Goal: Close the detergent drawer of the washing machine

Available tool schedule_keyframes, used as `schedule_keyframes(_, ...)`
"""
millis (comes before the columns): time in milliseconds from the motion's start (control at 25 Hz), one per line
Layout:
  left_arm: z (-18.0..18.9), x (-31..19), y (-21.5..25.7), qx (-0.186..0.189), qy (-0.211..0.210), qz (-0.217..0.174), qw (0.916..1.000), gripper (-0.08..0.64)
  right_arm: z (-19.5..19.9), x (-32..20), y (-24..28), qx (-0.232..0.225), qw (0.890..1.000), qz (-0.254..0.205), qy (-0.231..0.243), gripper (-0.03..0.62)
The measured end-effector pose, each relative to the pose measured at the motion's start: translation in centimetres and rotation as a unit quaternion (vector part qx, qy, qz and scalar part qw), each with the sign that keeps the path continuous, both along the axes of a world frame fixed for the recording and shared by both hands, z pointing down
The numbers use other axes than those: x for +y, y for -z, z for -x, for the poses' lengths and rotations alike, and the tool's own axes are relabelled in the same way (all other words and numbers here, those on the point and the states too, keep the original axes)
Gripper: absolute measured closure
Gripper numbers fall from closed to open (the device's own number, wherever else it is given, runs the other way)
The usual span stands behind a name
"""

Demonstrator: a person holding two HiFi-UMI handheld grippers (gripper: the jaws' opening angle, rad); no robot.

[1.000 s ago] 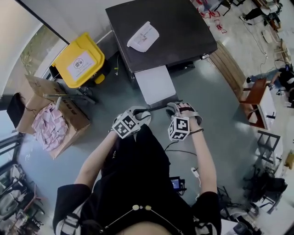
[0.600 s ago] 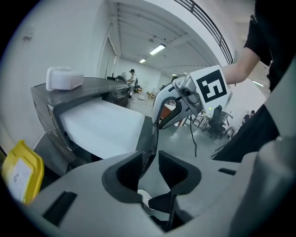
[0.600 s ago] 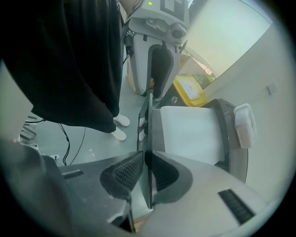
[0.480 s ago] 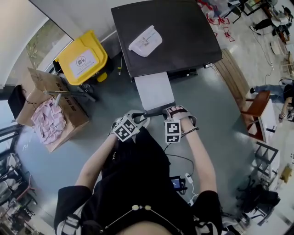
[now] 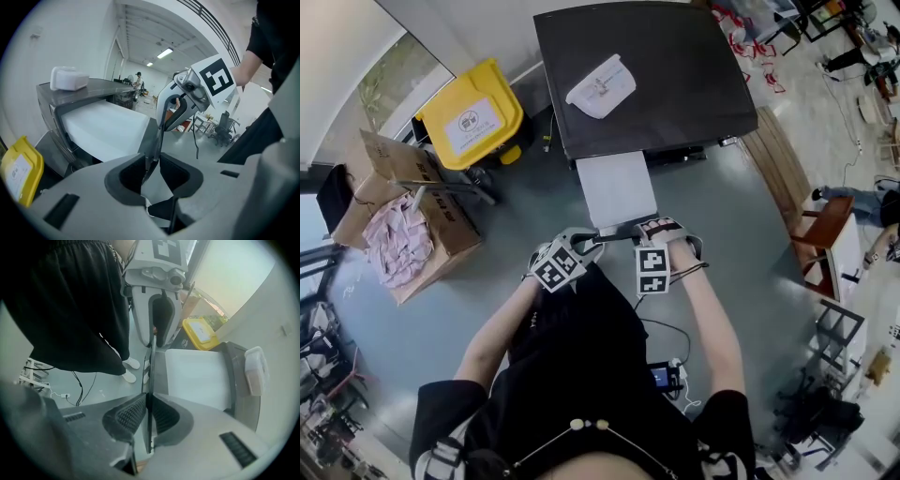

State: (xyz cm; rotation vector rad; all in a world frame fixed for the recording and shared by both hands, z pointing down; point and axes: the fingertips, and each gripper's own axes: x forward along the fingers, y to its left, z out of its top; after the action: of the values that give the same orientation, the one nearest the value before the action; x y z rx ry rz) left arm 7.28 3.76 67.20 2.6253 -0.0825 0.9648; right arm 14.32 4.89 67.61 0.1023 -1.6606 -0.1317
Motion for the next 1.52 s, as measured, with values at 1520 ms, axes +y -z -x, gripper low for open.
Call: schedule_keyframes(1520, -0.3, -3.5, 1.4, -0.030, 0.041, 0.028, 0.9983, 0.494, 0.2, -3.5, 1.4, -0.026, 0.997, 0.068, -0.003, 0.555)
